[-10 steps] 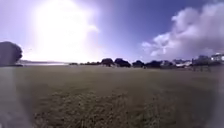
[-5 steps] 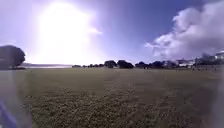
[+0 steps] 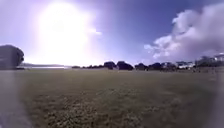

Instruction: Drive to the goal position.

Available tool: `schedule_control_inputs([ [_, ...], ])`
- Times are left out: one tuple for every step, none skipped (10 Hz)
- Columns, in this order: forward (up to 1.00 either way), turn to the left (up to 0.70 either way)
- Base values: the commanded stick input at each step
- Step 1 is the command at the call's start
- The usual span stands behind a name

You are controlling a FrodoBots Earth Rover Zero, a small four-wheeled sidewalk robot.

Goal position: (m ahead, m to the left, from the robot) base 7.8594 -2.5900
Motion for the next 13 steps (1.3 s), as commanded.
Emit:
schedule_control_inputs([
  [0.70, 0.00],
  [0.70, 0.00],
  [0.70, 0.00],
  [0.70, 0.00],
  [0.70, 0.00],
  [0.70, 0.00],
  [0.70, 0.00],
  [0.70, 0.00],
  [0.70, 0.00],
  [0.70, 0.00],
  [0.70, 0.00],
  [0.70, 0.00],
  [0.70, 0.00],
])
